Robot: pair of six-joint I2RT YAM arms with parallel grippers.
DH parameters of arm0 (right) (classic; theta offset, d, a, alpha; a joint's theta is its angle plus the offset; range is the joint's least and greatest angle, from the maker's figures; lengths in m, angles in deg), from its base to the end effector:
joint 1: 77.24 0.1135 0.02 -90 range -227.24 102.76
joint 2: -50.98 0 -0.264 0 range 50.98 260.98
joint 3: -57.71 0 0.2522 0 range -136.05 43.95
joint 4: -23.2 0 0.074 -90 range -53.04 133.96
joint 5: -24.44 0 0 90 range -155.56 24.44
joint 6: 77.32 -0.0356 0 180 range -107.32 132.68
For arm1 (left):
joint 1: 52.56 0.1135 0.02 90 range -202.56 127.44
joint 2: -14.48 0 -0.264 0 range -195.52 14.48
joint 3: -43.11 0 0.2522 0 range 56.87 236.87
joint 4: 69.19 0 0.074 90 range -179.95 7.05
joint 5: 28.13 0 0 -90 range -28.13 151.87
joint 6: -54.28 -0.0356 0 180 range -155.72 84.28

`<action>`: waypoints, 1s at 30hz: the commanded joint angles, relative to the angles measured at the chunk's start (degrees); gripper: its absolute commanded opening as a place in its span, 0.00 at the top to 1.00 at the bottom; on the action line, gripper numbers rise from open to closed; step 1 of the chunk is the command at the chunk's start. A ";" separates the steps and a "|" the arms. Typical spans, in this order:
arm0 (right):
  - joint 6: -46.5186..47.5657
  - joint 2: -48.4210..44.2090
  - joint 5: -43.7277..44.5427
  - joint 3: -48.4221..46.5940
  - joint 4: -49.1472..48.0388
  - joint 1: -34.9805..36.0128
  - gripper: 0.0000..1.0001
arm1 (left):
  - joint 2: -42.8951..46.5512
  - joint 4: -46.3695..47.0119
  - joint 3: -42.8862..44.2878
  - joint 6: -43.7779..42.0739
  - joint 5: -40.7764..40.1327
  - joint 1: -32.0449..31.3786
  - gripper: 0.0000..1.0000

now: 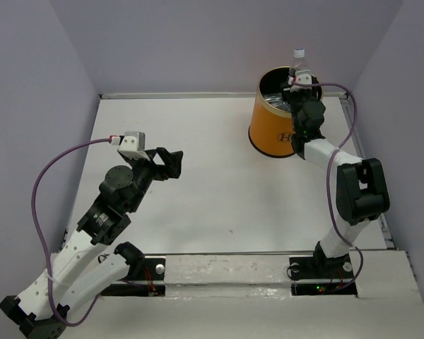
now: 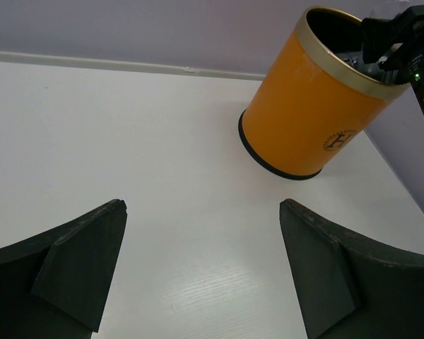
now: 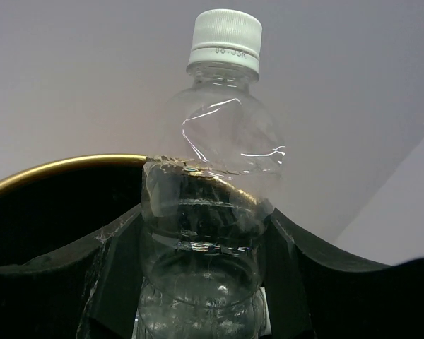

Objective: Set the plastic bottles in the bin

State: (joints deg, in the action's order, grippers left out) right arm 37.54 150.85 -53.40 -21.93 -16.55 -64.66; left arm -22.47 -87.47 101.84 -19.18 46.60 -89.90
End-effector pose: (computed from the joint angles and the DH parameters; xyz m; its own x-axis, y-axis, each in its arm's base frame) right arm 0.3964 0.0808 0.3227 0.3039 -0.3533 -0.8848 0.1197 0.9355 -0.3324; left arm 0.1260 -0.0844 0.3724 -0.0606 -0.2992 -0.9523 0.3744 0.8776 -0.2996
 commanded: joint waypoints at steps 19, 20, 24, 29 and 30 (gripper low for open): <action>-19.76 -20.51 -10.85 4.89 27.15 0.96 0.07 | 0.47 2.76 -0.15 -0.36 1.73 1.22 0.01; -20.11 -21.29 -10.85 5.07 28.37 0.96 0.08 | 0.47 2.76 -0.15 -0.36 1.82 1.22 0.01; -22.92 -24.19 -10.23 6.03 29.78 0.96 0.08 | 0.39 2.76 -0.15 -0.36 1.91 1.13 0.01; -28.19 -29.28 -11.72 3.23 36.89 0.96 0.03 | 0.30 2.76 -0.15 -0.54 1.38 1.13 0.01; -29.16 -30.17 -13.99 2.96 38.99 0.96 0.02 | 0.21 2.67 -0.15 -0.63 1.29 1.22 0.01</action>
State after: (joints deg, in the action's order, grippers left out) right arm 14.02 126.05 -63.93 -15.68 17.15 -64.03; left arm -22.52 -87.45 101.77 -19.16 48.15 -89.07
